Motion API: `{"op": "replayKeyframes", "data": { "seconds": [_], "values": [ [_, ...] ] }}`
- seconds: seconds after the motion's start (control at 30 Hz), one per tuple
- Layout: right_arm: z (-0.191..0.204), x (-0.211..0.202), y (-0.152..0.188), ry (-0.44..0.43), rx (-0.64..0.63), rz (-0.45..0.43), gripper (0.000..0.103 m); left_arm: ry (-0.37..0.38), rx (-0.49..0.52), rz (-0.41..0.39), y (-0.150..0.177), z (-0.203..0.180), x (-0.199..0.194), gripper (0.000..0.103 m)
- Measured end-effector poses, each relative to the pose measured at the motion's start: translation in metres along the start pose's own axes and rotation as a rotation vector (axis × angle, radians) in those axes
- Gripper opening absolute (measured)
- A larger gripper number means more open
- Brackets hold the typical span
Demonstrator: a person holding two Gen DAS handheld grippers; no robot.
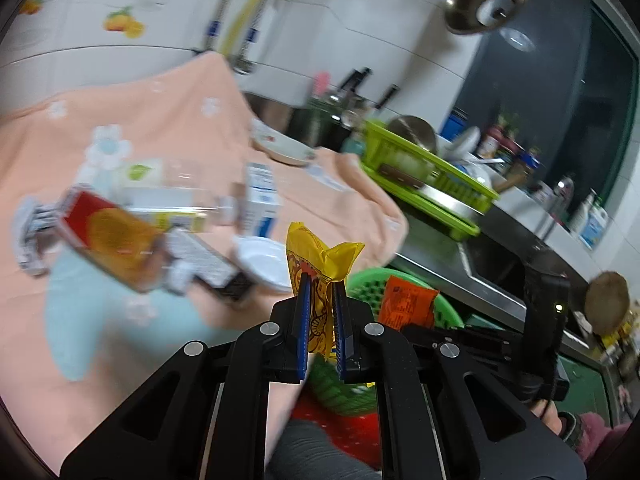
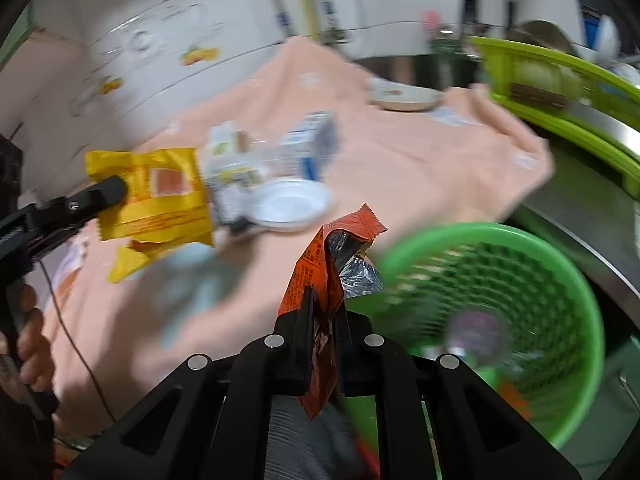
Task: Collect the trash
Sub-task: 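Carry the orange packet with the right gripper into the basket while the left gripper drops the yellow bag in, then move both grippers back over the remaining trash on the towel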
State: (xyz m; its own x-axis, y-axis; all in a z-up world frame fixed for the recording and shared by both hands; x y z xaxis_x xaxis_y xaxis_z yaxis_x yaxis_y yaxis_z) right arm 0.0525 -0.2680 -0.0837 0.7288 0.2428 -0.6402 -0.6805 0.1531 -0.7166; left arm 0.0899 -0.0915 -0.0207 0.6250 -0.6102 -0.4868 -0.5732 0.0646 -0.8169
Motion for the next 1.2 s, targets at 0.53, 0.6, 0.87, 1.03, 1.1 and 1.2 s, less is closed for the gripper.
{"op": "replayKeyframes", "data": {
  "seconds": [0.53, 0.6, 0.87, 1.03, 1.1, 1.2],
  "values": [
    [-0.112, -0.032, 0.032, 0.228, 0.132, -0.012, 0.042, 0.115, 0.061, 0.142, 0.022, -0.078, 0.08, 0.009],
    [-0.117, -0.034, 0.034, 0.23, 0.143, -0.018, 0.044, 0.118, 0.068, 0.154, 0.025, -0.083, 0.085, 0.011],
    [-0.124, -0.041, 0.032, 0.226, 0.158, -0.04, 0.055, 0.1, 0.081, 0.196, 0.034, -0.093, 0.102, 0.032],
    [-0.125, -0.042, 0.032, 0.222, 0.161, -0.046, 0.059, 0.085, 0.096, 0.193, 0.036, -0.096, 0.102, 0.047],
    [-0.124, -0.042, 0.032, 0.22, 0.164, -0.046, 0.06, 0.08, 0.097, 0.191, 0.036, -0.095, 0.102, 0.051],
    [-0.122, -0.041, 0.032, 0.211, 0.165, -0.047, 0.061, 0.068, 0.088, 0.183, 0.035, -0.09, 0.099, 0.055]
  ]
}}
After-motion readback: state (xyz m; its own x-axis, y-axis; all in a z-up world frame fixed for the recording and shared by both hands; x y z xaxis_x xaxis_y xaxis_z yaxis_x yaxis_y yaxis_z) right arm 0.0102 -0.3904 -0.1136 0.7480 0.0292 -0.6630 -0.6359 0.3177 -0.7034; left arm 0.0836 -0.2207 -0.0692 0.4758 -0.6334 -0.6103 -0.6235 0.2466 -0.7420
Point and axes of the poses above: each gripper's, at about its wrist camera, not at the fingertips, and x roughly the way its jaws point, z to its left, y to its underside, the point moved 5 cm from there along x, roughly the way its jaws point, and after that the axes turned 3 degrees about x, right-handed, at the moved point
